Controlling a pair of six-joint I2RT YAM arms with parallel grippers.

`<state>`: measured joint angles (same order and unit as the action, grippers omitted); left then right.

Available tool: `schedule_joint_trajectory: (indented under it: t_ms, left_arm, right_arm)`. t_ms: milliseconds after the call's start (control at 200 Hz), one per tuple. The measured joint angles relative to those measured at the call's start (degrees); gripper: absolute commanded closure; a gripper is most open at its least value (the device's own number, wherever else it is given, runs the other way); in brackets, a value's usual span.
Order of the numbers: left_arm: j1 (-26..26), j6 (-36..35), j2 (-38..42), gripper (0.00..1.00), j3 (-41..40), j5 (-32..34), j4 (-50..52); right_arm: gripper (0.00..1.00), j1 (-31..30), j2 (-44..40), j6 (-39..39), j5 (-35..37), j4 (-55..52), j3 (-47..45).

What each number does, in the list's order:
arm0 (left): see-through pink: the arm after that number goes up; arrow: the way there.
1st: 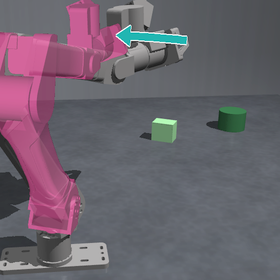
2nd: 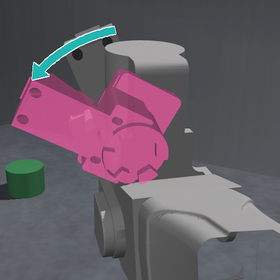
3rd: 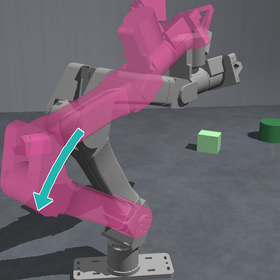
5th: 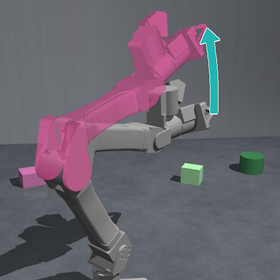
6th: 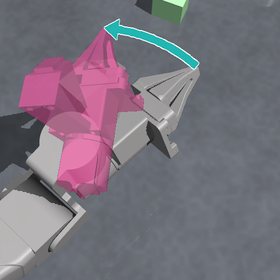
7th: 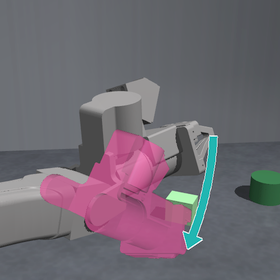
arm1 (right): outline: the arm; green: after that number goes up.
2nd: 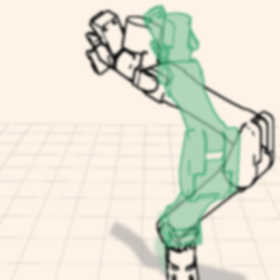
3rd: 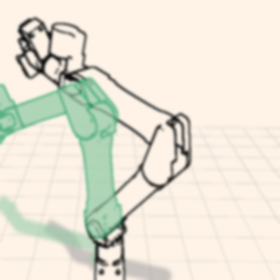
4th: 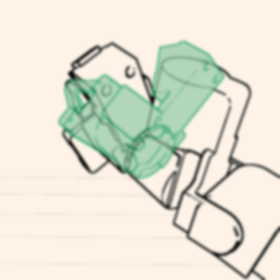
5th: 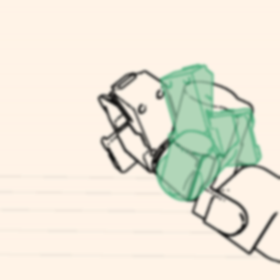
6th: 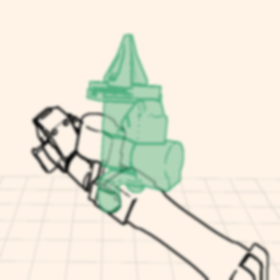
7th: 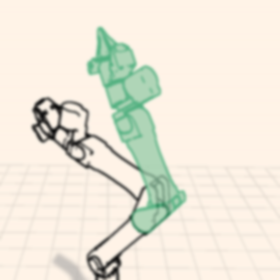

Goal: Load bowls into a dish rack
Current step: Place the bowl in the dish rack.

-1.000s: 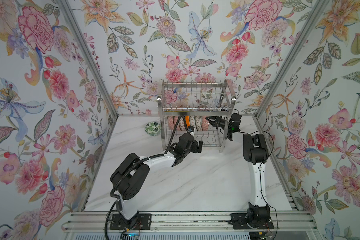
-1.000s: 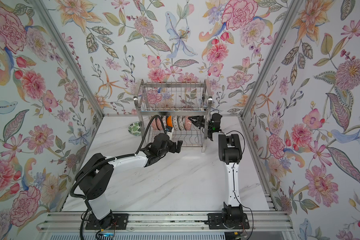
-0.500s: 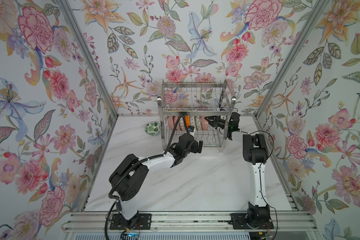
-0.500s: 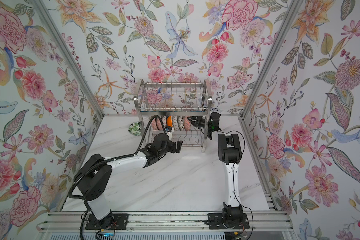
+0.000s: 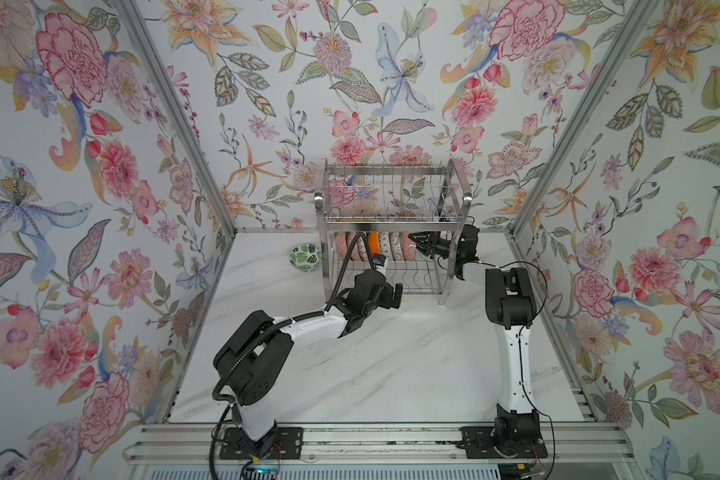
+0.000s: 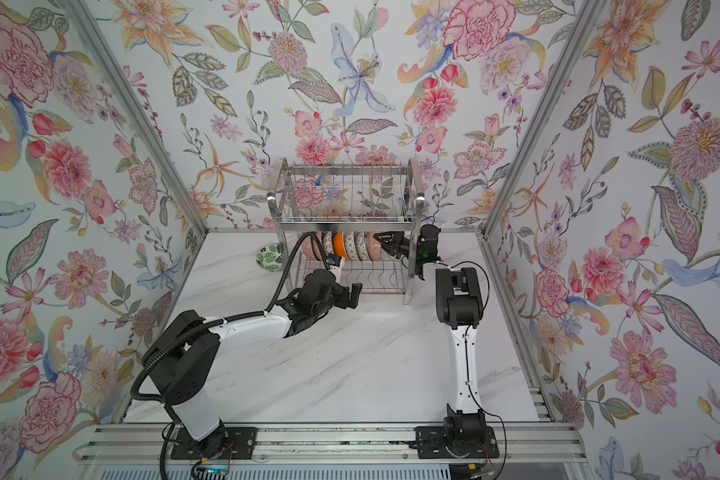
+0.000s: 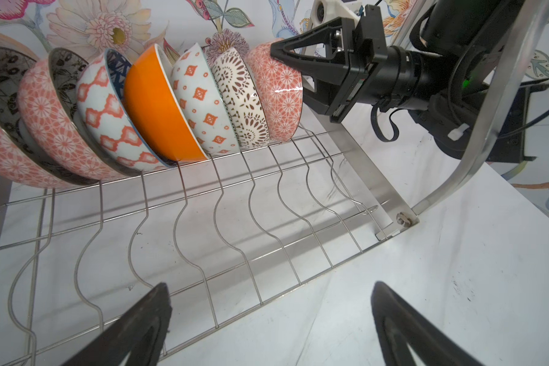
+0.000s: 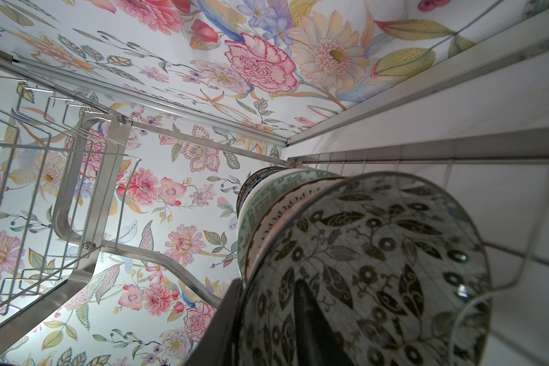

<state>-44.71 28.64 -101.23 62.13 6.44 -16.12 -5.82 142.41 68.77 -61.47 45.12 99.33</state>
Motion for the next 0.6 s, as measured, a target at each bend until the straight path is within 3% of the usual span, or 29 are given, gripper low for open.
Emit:
schedule_joint_trajectory:
  t_ms: [270, 601]
  left_arm:
    - [-0.3, 0.0, 0.0, 0.01, 0.0, 0.0, 0.0]
    - [-0.7, 0.0, 0.2, 0.01, 0.0, 0.0, 0.0]
  right_arm:
    - [0.63, 0.0, -1.2, 0.0, 0.3, -1.5, -0.1]
    - [0.62, 0.5, -3.0, 0.0, 0.4, -1.4, -0.8]
